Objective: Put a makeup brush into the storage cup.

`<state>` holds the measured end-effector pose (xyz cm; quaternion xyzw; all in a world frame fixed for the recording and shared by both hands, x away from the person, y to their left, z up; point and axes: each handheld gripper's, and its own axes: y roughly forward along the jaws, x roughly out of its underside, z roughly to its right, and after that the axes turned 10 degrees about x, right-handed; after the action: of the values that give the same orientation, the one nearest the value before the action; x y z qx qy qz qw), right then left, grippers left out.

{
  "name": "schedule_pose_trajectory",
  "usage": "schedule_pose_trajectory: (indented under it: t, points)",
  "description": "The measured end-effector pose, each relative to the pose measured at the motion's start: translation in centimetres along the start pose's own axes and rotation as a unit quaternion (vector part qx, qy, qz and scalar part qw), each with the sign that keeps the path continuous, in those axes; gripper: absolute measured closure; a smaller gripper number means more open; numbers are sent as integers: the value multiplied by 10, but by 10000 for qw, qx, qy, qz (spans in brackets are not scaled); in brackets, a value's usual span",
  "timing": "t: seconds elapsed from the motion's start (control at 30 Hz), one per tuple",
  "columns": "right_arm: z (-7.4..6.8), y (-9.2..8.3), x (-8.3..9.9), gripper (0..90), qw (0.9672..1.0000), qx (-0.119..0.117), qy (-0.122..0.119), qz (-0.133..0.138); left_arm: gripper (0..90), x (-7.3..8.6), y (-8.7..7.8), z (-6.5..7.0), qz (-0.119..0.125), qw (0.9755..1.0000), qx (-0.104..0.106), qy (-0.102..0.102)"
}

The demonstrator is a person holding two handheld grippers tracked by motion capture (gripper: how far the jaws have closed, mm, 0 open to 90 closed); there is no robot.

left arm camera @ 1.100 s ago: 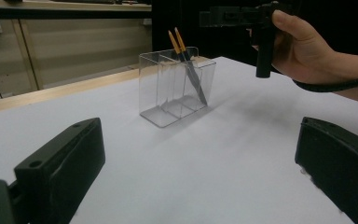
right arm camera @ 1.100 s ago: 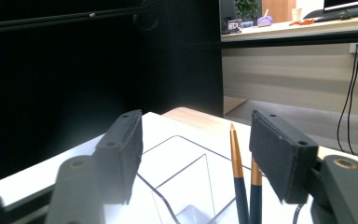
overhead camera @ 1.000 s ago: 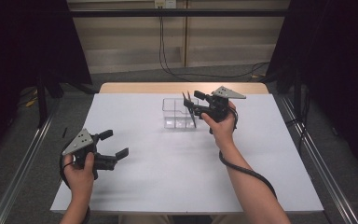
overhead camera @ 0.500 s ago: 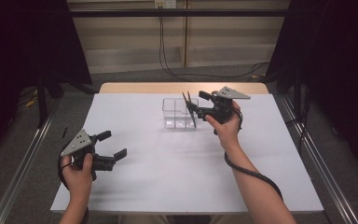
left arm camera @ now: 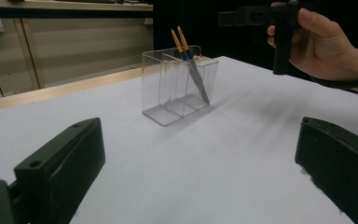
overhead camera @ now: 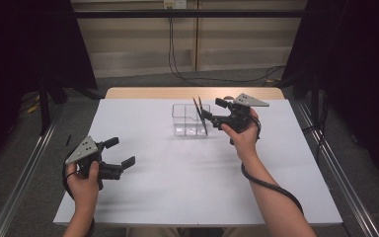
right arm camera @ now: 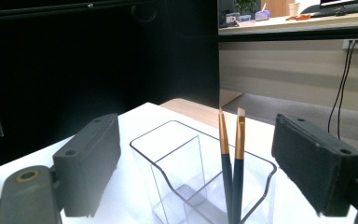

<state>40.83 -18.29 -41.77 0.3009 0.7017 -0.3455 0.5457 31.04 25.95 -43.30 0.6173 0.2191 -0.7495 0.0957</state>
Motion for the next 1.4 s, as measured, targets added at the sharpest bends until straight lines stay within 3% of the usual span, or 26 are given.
schedule_pose_trajectory:
  t: [0.67,1.4]
  points:
    - [-6,-9,-1,124,9999,-78,-102,-100,13,-3,5,0,32,10000,28,22]
    - [-4,-35,0,106,9994,-45,-301,-145,13,-4,10,3,-24,9999,87,54]
